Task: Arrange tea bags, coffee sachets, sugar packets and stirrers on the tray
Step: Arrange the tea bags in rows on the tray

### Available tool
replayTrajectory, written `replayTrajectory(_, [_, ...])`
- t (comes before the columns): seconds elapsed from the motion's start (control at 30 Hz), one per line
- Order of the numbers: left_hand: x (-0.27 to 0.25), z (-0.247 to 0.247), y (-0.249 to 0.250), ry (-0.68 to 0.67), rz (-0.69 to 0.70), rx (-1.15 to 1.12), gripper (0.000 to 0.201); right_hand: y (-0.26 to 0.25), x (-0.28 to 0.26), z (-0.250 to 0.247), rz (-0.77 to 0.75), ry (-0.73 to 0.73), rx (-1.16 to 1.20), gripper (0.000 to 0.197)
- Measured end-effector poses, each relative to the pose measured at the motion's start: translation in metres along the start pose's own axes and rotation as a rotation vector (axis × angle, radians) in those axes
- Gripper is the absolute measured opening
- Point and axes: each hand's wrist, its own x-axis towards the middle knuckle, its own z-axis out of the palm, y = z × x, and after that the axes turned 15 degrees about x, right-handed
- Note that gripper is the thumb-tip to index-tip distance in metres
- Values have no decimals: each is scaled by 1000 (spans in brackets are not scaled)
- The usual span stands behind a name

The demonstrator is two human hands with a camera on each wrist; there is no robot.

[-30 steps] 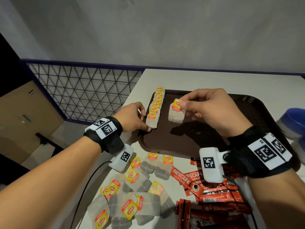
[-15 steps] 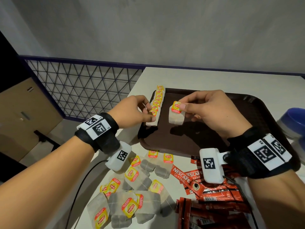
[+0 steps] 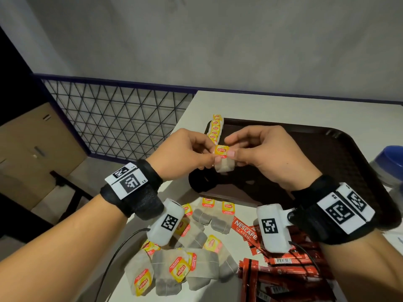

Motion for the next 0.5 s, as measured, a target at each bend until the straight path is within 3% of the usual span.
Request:
replayTrajectory(0.17, [2,-6,-11,8,-66,-12,12,2,15,11,94,-43,-98,16])
replayTrajectory(0.33, [8,-10,-28,-42,-136,116,34,4,43,17,202,-19,-179,13])
replayTrajectory(0.5, [3,-8,-43,-81,-177,290,34,7,54,28,259,-104,-219,14])
